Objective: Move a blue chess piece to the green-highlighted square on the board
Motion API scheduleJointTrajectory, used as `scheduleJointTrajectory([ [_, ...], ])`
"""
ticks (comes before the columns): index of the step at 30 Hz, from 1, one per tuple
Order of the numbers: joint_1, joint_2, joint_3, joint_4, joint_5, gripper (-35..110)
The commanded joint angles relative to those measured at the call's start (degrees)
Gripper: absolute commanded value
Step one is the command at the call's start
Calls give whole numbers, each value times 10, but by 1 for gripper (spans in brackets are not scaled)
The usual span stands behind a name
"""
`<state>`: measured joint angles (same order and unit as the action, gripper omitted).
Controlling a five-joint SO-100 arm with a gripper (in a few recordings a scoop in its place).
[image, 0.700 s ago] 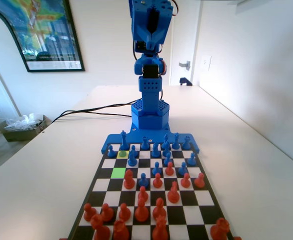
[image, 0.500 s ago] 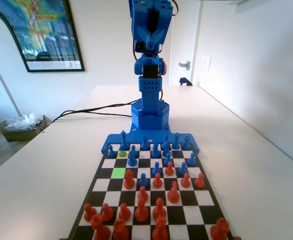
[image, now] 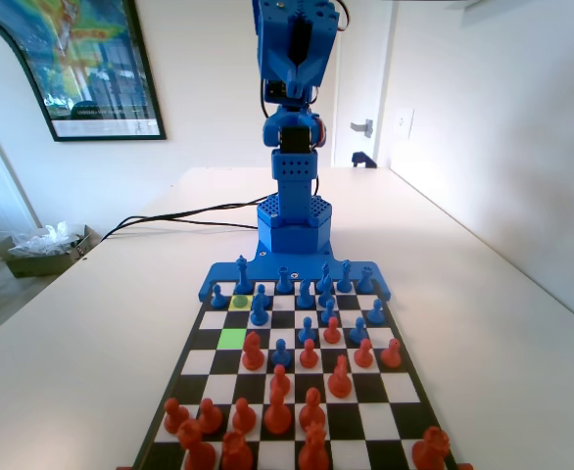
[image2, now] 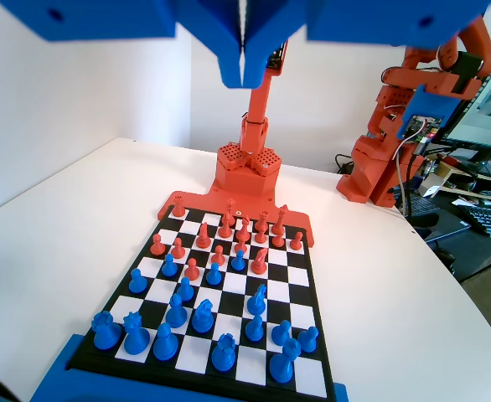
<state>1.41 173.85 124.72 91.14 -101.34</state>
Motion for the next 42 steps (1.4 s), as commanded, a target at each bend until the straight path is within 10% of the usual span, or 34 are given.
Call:
scheduleJointTrajectory([
  [1,5,11,-1,-9,-4,2],
  [42,5,11,-2,-9,-6,1],
])
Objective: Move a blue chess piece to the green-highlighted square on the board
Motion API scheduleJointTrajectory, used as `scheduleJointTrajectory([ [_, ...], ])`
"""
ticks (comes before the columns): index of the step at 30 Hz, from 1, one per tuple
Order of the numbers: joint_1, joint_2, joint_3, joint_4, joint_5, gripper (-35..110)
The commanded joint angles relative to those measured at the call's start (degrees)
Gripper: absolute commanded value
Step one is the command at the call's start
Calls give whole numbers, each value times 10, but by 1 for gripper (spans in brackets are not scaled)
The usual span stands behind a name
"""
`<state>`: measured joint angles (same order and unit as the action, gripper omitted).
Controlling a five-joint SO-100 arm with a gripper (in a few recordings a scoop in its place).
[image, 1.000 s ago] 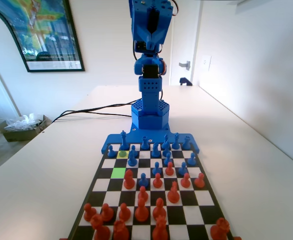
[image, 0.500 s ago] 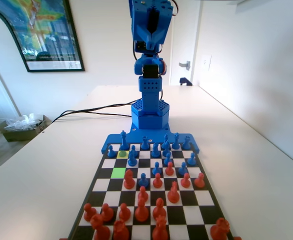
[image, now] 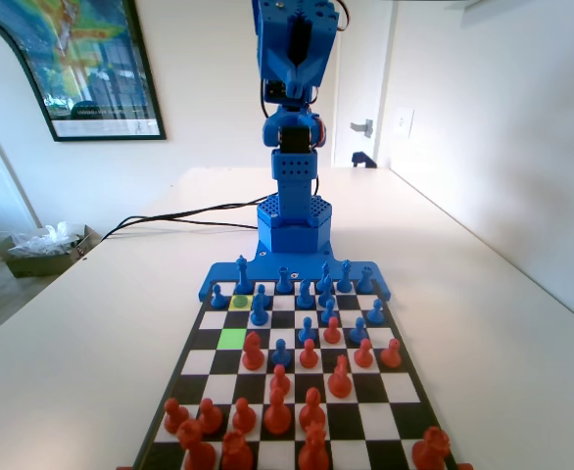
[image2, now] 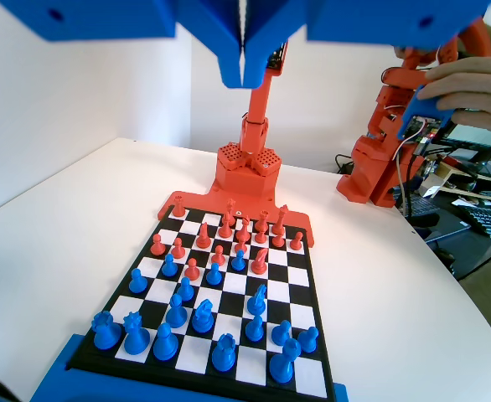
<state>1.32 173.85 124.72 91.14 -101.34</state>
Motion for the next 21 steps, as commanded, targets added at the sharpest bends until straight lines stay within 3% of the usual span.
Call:
scheduleJointTrajectory([
  [1,6,11,-2,-8,-1,1],
  [11,-8,-14,-80,35,38,1],
  [21,-33,-202,-258,91,161,2],
])
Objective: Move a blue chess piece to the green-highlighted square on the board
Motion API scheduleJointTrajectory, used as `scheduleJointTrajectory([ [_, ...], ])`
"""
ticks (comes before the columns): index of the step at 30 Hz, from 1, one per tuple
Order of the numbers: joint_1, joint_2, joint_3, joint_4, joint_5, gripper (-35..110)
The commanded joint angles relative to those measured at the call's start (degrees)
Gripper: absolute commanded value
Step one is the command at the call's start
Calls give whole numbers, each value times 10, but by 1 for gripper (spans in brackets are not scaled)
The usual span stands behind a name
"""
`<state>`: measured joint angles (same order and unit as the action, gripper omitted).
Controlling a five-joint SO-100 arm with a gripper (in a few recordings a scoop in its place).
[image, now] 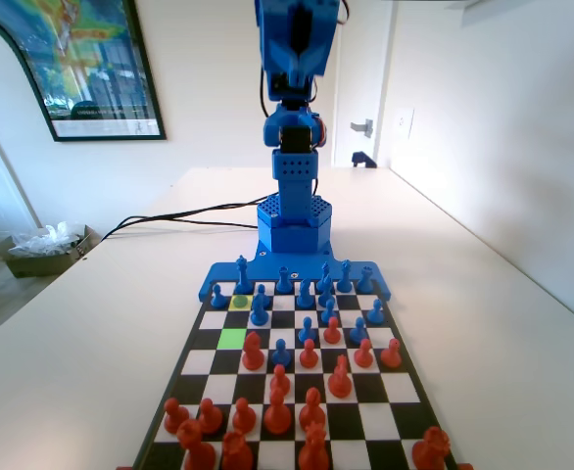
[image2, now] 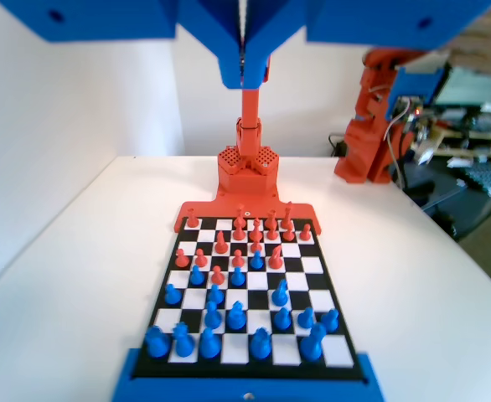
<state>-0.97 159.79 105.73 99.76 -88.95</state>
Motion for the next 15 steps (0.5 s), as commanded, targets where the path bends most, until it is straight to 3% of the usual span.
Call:
scheduleJointTrajectory([
  [1,-10,-80,-76,3,48,2],
  [15,47,-289,-106,-36,149,2],
])
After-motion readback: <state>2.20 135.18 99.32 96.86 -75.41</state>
